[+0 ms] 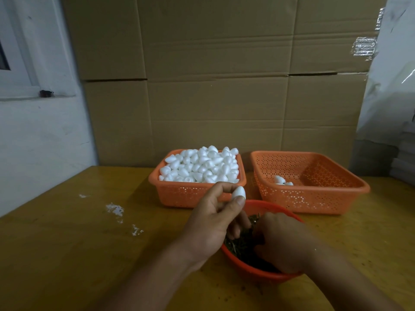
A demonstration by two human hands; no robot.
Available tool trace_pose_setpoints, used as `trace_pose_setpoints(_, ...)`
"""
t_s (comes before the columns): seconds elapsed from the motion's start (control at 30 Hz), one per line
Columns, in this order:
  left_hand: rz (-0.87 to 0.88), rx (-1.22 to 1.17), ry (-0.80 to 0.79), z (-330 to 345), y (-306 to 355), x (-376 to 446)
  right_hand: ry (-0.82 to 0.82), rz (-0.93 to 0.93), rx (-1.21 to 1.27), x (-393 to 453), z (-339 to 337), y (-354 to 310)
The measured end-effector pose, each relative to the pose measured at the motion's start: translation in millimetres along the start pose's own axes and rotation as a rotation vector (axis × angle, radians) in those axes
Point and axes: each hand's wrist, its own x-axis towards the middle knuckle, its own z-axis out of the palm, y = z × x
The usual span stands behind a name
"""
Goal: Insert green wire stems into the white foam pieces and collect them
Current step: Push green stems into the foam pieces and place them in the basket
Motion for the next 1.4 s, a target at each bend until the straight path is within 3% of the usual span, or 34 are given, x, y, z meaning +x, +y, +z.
trace_pose_setpoints(0.13,-0.083,-0.186,0.073,-1.4,0.7,2.6,0.029,0.03,0.072,-0.4,2.4,1.1)
trace_pose_setpoints(0.33,-0.193,-0.403,0.052,-5.4,5.3,2.3,0.086,0.035,0.254,-4.3,0.7,4.8)
trace_pose_setpoints(0.53,-0.229,-0.437,0.027,-7.0,6.3,2.1,0.237,0.003,0.393,-13.8,-4.2,11.9)
trace_pose_setpoints(0.83,-0.286,-0.437,-0.002,-7.7,10.3,1.0,0.445,-0.108,0.964,-28.0,-17.3,0.1)
trace_pose_setpoints(0.97,-0.299,-0.43,-0.003,-8.6,11.1,1.2,0.509,-0.174,1.107,-31.7,-19.6,-6.9)
trace_pose_setpoints(1.4,-0.323,-0.397,0.0,-6.1,11.1,0.0,0.54,-0.202,1.071,-31.7,-14.9,-11.5)
